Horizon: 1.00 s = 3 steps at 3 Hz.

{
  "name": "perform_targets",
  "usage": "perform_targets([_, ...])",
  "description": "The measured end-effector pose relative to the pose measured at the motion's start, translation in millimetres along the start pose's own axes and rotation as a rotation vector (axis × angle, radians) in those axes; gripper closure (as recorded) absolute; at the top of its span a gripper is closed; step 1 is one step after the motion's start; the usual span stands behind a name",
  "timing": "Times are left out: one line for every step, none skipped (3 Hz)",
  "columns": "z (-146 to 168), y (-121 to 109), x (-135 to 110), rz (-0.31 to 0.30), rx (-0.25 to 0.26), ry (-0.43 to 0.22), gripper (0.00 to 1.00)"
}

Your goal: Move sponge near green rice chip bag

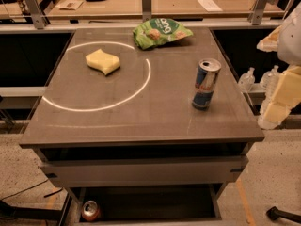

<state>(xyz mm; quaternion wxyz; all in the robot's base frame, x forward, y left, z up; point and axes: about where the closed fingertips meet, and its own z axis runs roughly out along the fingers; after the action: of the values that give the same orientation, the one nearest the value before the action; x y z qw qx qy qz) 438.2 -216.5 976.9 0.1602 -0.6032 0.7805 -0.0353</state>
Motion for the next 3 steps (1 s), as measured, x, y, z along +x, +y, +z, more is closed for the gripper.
perform_targets([-2.5,-2.1,-1.9,0.009,0.013,0.000,0.00])
perform_targets([-6.0,-10.5,-13.2,0.063,0.009,-0.065,0.00])
perform_targets([-13.5,-18.5,-28.5,0.185,0.014,-0.159,0.00])
